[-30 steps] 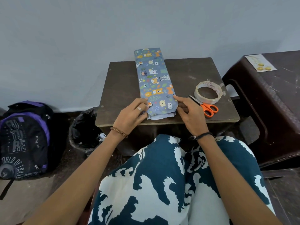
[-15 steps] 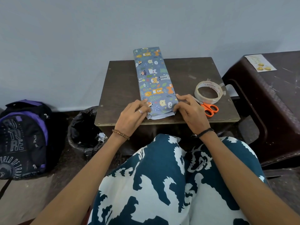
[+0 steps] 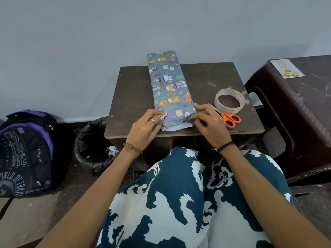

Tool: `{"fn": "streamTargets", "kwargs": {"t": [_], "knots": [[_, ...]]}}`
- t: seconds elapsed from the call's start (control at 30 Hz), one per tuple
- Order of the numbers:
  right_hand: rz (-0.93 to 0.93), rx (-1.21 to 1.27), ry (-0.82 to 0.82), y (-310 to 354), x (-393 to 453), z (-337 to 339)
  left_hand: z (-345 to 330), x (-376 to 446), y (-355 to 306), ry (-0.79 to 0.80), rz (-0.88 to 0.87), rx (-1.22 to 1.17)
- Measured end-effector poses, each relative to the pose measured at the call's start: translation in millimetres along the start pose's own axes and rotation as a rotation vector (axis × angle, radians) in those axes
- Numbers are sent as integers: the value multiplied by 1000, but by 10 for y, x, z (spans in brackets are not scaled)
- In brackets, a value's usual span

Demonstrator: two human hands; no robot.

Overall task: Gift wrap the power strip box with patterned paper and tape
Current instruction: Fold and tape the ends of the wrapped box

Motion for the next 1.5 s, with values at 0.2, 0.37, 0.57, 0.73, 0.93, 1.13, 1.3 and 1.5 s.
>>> {"fn": "streamTargets", "kwargs": {"t": [0.2, 0.37, 0.57, 0.73, 0.93, 1.13, 1.3, 1.5], "knots": [[28, -41, 1, 41, -17, 7, 53, 28, -24, 113, -97, 78], [-16, -22, 3, 32, -26, -5, 80, 0, 1, 161, -131, 80], [-12, -28, -24, 48, -9, -17, 30, -13, 12, 77, 16, 31], [-119, 92, -56, 10, 53, 17, -36, -16, -74, -41, 124, 66], [-51, 8, -102, 56, 93, 38, -42, 4, -79, -50, 135, 88], [16, -54, -184, 97, 89, 31, -19, 27, -45, -2, 61, 137], [30, -66, -202, 108, 87, 26, 16, 81, -56, 46, -11, 188], [36, -63, -206, 113, 76, 32, 12, 109, -69, 95, -3, 226]]}}
Point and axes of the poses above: each hand's wrist, its own x-axis towards the middle knuckle, its own z-axis out of the back of the hand, y = z × x, the point moved 5 cm from there along x, towards the middle knuckle, and after that the axes turned 13 degrees about -z, right-handed, at the moved point
